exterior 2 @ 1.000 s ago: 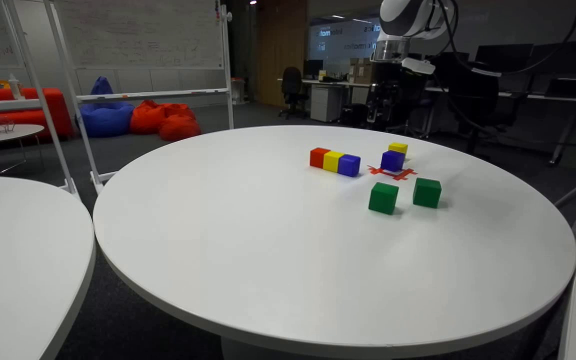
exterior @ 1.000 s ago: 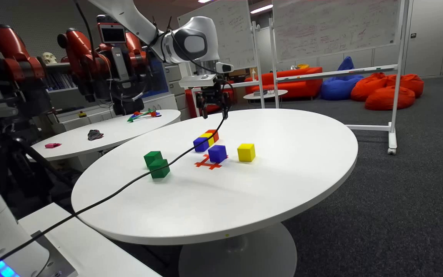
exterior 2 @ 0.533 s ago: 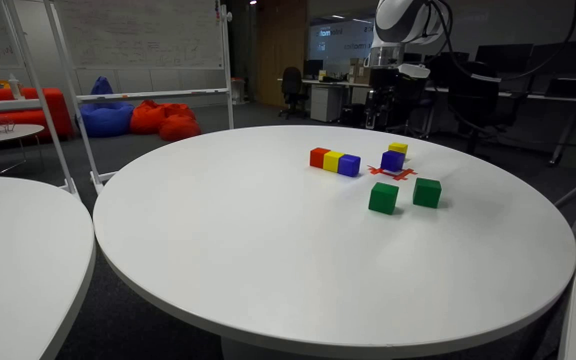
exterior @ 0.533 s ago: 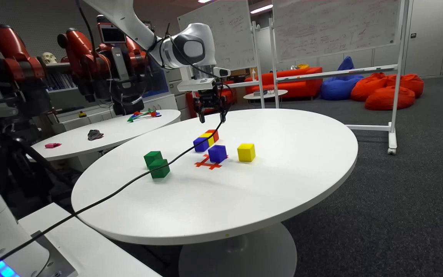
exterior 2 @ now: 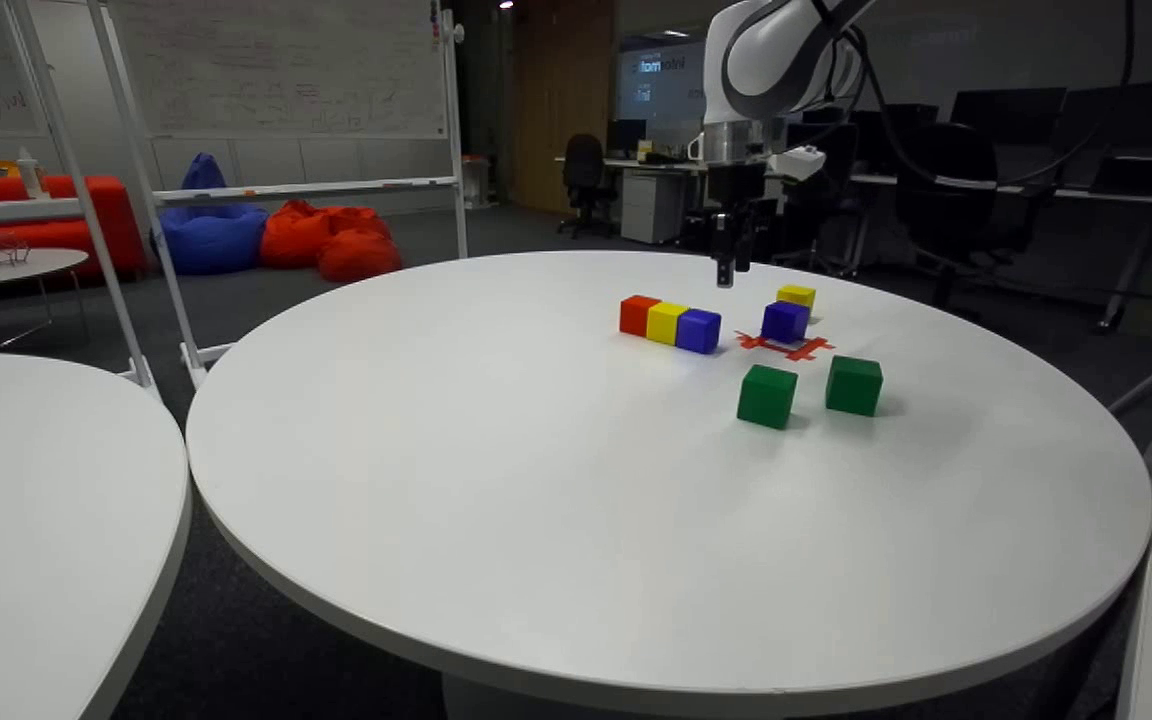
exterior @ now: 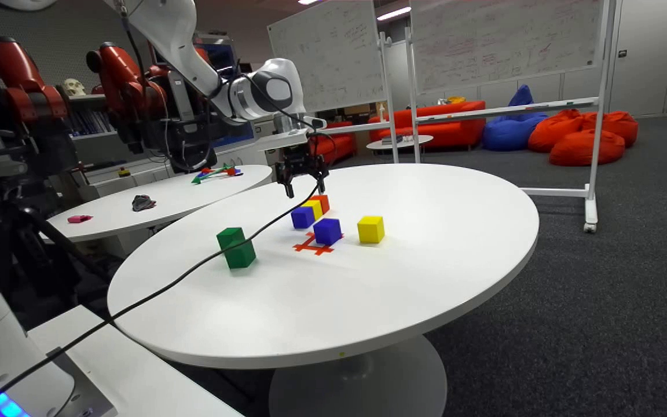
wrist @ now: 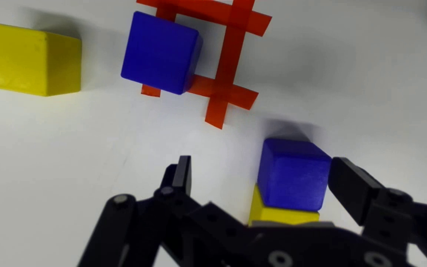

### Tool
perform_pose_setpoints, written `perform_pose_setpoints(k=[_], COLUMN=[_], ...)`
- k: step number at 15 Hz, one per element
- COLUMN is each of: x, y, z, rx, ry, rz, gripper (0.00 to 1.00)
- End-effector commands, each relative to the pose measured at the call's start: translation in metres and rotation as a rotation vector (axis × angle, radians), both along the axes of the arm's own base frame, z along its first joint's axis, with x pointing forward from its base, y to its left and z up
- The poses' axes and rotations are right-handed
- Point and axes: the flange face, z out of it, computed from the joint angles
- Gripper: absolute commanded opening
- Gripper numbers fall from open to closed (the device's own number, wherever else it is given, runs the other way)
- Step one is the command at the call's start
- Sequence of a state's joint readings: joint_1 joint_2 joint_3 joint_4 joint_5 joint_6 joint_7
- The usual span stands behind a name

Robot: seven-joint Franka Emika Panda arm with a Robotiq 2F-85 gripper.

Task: Pick up the red object and put it at the center of the table

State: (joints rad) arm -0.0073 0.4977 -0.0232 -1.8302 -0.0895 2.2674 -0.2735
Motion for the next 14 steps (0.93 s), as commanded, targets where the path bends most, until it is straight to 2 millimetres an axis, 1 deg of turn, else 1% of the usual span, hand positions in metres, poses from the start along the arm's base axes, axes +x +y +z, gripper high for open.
perform_pose_setpoints(k=[1,8,10,11,14], x=[0.008,0.011,0.006,0.004,0.003], y=[0.020,0.046,0.044,0.046,0.046], z=[-0.006,-0.014,-0.015,-0.017,-0.017], rx=[-0.056,-0.088,-0.103,-0.073,-0.078], ry=[0.036,0.051,0.078,0.053,0.067], rz=[0.050,0.106,0.111,0.111,0.113], gripper=[1.00,1.00,1.00,1.00,1.00])
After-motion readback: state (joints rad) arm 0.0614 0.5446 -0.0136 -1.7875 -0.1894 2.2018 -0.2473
